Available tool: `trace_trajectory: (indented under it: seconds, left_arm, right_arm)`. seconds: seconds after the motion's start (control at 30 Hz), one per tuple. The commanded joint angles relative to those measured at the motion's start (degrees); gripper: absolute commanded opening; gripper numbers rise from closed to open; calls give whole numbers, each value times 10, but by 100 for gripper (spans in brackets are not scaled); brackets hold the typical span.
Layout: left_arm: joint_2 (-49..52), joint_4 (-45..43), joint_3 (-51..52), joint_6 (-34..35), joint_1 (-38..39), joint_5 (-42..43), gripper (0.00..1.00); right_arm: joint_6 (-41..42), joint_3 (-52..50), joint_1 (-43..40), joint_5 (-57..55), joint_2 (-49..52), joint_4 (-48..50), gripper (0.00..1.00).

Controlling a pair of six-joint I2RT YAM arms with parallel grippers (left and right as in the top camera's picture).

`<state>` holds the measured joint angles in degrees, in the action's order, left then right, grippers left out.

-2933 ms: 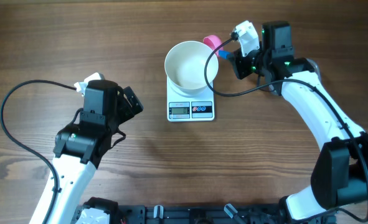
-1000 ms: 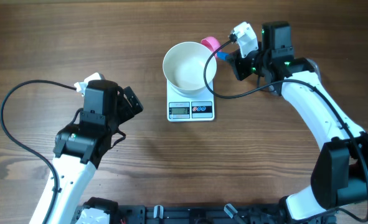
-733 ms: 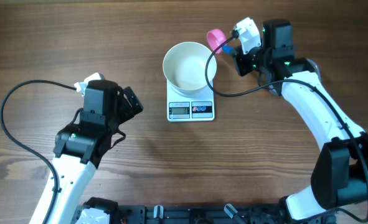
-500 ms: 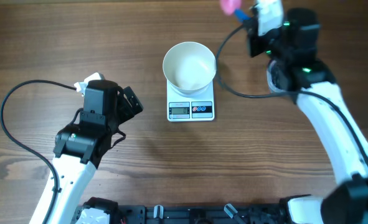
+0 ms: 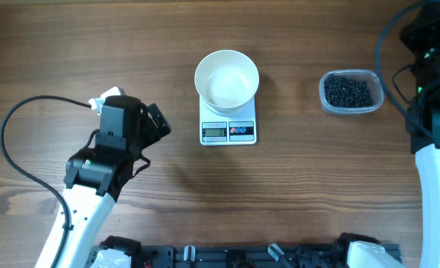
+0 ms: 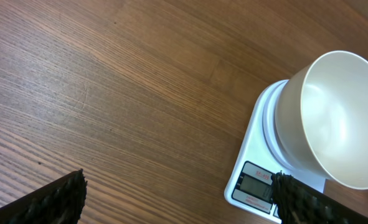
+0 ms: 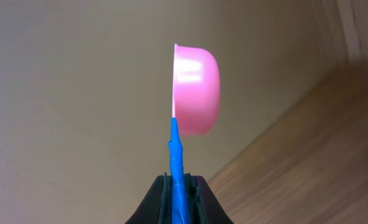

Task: Scoop item into bowl and weigh 150g on scale

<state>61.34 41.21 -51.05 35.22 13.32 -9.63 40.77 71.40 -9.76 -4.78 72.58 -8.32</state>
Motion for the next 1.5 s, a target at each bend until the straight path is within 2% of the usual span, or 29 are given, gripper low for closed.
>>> trace_trajectory:
  seconds: [0.0, 0.1, 0.53, 0.63, 0.73, 0.87, 1.23, 1.27, 1.33, 1.4, 1.47]
  left_arm:
    - [3, 0, 0, -2, -4, -10, 100]
    - [3, 0, 0, -2, -4, -10, 100]
    - [3, 0, 0, -2, -4, -10, 100]
    - [3, 0, 0, -2, -4, -9, 100]
    - [3, 0, 0, -2, -4, -9, 100]
    - [3, 0, 0, -2, -4, -10, 100]
    - [3, -16, 0, 0, -4, 5, 100]
    - [2, -31, 0, -21, -4, 51, 100]
    - [2, -89, 0, -170, -2, 299, 100]
    - [1, -81, 0, -218, 13, 332, 100]
    - [-5, -67, 0, -248, 58, 282, 100]
  right_arm:
    - [195, 6, -1, -12, 8, -1, 4]
    - [239, 6, -1, -13, 8, 1, 4]
    - [235, 6, 0, 10, 15, 7, 4]
    - [125, 6, 0, 84, 15, 3, 4]
    - [35, 6, 0, 140, 15, -43, 4]
    - [-57, 6, 0, 150, 14, -65, 4]
    - [-67, 6, 0, 180, -18, -64, 4]
    - [-83, 6, 0, 180, -27, -68, 4]
    - [-104, 6, 0, 180, -52, -101, 4]
    - [-119, 6, 0, 179, -61, -119, 4]
    - [-125, 6, 0, 180, -65, -142, 4]
